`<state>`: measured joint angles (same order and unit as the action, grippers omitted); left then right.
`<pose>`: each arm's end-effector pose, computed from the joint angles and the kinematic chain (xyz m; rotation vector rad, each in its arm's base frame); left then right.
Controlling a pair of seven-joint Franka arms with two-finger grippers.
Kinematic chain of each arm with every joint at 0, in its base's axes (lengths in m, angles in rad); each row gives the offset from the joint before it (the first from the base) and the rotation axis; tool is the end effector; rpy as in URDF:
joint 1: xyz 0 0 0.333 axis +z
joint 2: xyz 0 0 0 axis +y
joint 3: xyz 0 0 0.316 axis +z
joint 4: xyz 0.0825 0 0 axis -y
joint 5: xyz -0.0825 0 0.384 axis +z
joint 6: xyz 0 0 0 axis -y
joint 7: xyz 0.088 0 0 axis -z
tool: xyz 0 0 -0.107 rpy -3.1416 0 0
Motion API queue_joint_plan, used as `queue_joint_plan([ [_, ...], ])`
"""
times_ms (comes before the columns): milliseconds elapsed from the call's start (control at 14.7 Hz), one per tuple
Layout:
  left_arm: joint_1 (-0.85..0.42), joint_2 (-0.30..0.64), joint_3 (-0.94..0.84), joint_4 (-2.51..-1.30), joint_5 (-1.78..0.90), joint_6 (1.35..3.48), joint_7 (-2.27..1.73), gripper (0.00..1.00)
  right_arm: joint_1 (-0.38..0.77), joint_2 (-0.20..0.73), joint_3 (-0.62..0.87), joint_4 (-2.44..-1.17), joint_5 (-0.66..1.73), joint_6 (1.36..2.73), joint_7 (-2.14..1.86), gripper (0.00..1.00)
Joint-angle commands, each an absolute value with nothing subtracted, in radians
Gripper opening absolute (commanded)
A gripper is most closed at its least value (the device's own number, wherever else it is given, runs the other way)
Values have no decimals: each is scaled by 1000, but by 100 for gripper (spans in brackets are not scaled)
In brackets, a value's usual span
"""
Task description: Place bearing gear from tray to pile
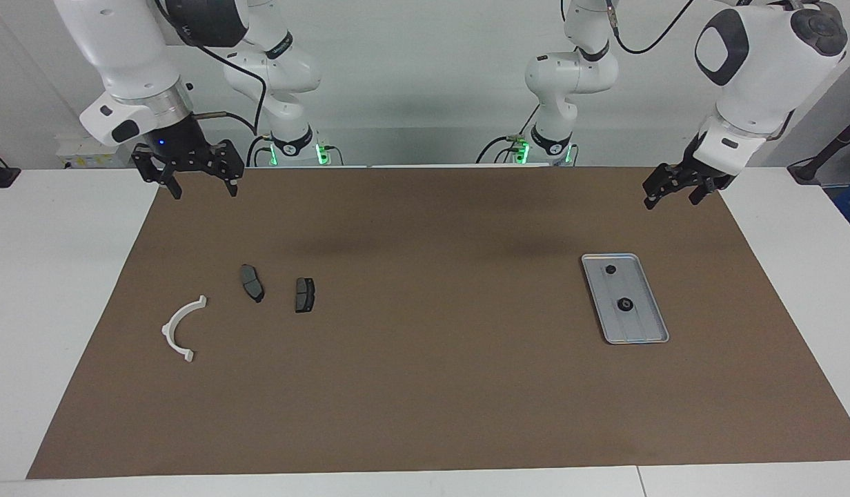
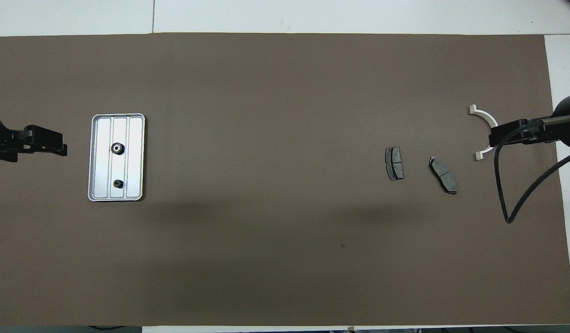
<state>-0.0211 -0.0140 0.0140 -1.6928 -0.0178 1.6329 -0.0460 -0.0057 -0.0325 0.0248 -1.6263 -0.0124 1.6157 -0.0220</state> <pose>0.5517 -0.0057 0.5798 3.1234 0.0631 -0.0724 0.5482 0.0094 0.6201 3.1275 0.0649 0.0342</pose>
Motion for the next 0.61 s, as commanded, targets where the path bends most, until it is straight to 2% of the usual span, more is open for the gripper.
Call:
queue_joint_plan([
  [0,-34,0,21,-1664,-23,1608,-46,100,-12,-58,29,-1657,-11,1620,-37,100],
  [546,-29,5,34,-1673,-18,1646,-47,100,-11,-60,29,-1657,-11,1620,-35,100],
])
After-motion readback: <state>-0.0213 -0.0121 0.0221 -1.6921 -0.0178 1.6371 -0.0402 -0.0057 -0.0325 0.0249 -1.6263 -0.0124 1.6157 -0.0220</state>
